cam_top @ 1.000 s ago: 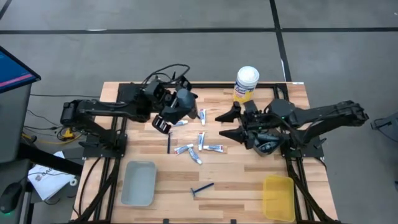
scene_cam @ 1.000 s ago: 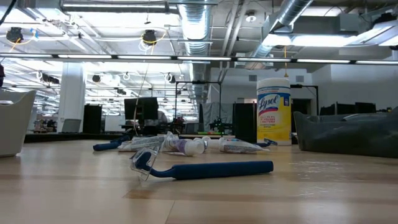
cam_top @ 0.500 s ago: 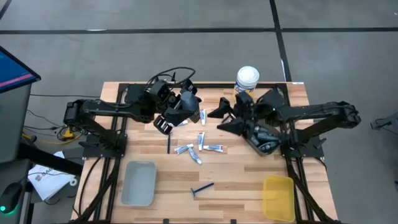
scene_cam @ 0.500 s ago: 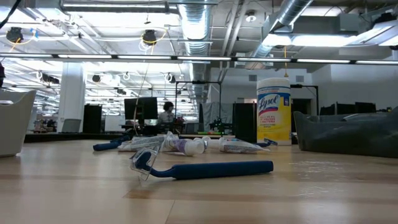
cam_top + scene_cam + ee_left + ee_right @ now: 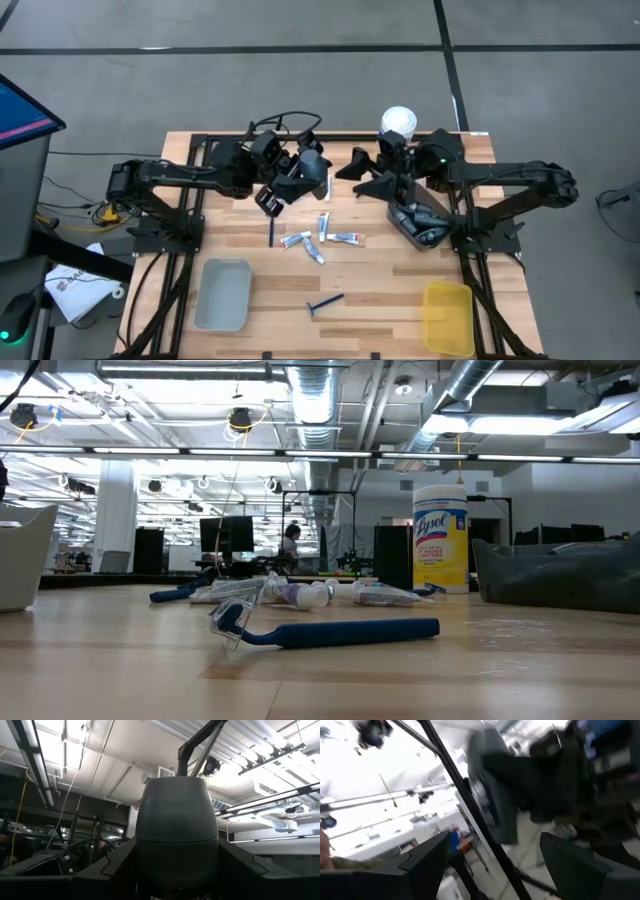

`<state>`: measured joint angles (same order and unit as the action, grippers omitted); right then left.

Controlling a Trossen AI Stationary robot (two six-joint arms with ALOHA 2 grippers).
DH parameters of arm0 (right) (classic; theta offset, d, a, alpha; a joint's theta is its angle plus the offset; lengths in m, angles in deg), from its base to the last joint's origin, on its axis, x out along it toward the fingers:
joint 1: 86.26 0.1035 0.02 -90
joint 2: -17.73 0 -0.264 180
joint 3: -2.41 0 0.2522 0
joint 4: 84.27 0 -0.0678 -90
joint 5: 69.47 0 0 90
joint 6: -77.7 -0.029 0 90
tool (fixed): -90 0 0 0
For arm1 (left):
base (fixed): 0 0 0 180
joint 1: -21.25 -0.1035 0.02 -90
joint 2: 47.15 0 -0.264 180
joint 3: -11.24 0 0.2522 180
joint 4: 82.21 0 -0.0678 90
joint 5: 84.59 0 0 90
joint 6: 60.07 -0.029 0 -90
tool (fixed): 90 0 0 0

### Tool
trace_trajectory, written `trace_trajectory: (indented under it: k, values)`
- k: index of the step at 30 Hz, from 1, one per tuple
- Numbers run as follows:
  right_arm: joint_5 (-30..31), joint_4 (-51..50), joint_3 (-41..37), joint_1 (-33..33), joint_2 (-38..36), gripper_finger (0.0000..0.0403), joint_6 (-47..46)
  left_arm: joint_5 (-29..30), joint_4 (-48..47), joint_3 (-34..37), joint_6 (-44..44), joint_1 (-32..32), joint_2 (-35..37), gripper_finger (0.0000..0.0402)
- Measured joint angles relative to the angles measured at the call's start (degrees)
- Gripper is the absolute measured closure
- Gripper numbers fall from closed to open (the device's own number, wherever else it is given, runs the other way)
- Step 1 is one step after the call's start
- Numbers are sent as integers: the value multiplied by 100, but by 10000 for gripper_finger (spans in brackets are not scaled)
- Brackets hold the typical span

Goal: Pick & Place Travel size toiletries
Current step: Put the gray deodorant into the black bin

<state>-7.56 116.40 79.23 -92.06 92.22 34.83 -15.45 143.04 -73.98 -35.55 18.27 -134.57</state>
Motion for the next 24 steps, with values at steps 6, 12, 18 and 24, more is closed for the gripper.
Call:
trace_trajectory:
  k: [6,12,18,24]
  values:
    - [-183,-457,112,-104,-9,101,278,9,24,-3,26,33,-89,194]
    - [-188,-665,113,-223,-78,101,552,31,79,-2,90,11,-155,194]
    - [-8,-2046,110,-210,-530,101,1339,807,271,0,339,9,33,194]
    - [1610,-2829,110,136,-990,101,3178,2293,397,-4,1593,-15,101,194]
